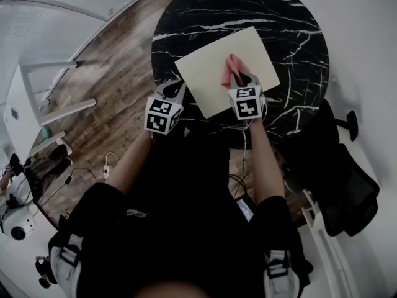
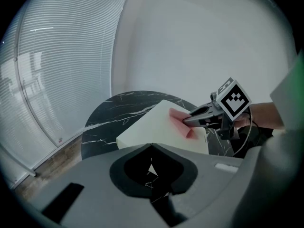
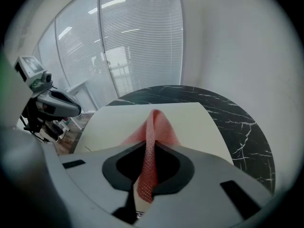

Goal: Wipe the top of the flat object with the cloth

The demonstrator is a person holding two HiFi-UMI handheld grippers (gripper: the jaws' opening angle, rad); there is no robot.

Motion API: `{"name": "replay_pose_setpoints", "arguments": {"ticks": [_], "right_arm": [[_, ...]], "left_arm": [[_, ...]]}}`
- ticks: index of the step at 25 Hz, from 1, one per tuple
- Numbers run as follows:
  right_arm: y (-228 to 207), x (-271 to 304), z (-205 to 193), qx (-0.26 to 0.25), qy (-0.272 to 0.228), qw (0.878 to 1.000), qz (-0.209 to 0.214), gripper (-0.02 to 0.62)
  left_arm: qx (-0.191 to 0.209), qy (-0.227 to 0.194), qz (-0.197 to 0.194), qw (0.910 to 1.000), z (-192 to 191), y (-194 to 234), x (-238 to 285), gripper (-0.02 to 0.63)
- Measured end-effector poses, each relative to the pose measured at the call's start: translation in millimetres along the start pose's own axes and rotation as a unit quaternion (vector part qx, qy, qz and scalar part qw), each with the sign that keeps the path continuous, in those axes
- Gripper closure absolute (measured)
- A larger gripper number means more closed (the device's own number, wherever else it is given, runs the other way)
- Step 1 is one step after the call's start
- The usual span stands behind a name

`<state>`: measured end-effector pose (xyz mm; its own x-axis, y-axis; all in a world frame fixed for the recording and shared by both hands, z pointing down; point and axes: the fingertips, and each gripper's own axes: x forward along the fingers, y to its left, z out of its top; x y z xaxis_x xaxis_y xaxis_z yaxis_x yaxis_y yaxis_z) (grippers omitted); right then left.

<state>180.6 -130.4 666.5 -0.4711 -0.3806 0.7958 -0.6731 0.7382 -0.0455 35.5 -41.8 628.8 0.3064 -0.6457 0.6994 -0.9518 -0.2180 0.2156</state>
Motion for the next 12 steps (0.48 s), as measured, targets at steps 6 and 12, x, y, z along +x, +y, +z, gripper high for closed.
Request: {"name": "replay_pose_setpoints", "arguments": {"ticks": [6,12], "right_arm": [[17.4,3.1,1.1,-0.011,0.002,1.000,0.012,0.569],[32.5,6.0,2.4,-0.018,0.005,1.000,0.022,0.569]], "left_arm": [[-0.006,-0.002,0.003,1.0000,-5.0,5.2,-4.9,0.606],[-0.011,-0.001,0.006,0.9999,-9.7,10.8,-8.6,0.606]]}}
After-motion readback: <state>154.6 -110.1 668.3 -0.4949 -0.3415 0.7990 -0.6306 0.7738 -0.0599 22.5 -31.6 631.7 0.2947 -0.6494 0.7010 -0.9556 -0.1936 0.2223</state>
